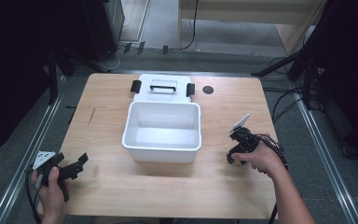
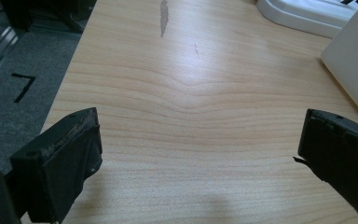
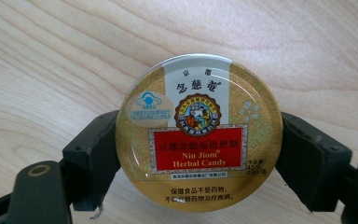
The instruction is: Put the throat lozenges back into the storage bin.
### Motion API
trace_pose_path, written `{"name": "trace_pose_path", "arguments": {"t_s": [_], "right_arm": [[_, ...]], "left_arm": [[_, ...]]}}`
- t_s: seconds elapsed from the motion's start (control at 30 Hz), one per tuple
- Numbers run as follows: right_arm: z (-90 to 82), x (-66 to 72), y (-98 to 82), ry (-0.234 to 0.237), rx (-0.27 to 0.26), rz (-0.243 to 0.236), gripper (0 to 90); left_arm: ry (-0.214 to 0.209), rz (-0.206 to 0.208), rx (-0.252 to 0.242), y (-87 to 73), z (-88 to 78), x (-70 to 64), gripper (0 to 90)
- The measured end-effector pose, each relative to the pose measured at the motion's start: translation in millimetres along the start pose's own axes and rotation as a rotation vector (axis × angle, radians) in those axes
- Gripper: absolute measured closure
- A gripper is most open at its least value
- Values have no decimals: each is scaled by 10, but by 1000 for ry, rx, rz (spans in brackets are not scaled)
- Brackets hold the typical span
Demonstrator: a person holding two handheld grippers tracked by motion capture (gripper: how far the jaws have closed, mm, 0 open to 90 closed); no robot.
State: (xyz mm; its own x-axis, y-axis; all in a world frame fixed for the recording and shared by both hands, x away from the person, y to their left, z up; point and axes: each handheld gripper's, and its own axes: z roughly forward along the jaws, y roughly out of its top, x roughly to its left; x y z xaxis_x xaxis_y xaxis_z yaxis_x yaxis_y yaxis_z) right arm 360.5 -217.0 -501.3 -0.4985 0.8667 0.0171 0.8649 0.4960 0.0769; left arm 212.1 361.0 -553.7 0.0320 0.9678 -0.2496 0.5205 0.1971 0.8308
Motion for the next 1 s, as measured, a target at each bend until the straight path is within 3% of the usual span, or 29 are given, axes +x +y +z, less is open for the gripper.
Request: {"name": "trace_pose_path", "arguments": {"t_s": [0.43, 1.0], "right_arm": [[-280, 28, 54, 31, -56, -75, 205], [-831, 183, 302, -1, -142, -193, 205]], "left_arm": [[-1, -5, -1, -1, -1, 3, 0], [-4, -9, -4, -2, -1, 4, 0]]}}
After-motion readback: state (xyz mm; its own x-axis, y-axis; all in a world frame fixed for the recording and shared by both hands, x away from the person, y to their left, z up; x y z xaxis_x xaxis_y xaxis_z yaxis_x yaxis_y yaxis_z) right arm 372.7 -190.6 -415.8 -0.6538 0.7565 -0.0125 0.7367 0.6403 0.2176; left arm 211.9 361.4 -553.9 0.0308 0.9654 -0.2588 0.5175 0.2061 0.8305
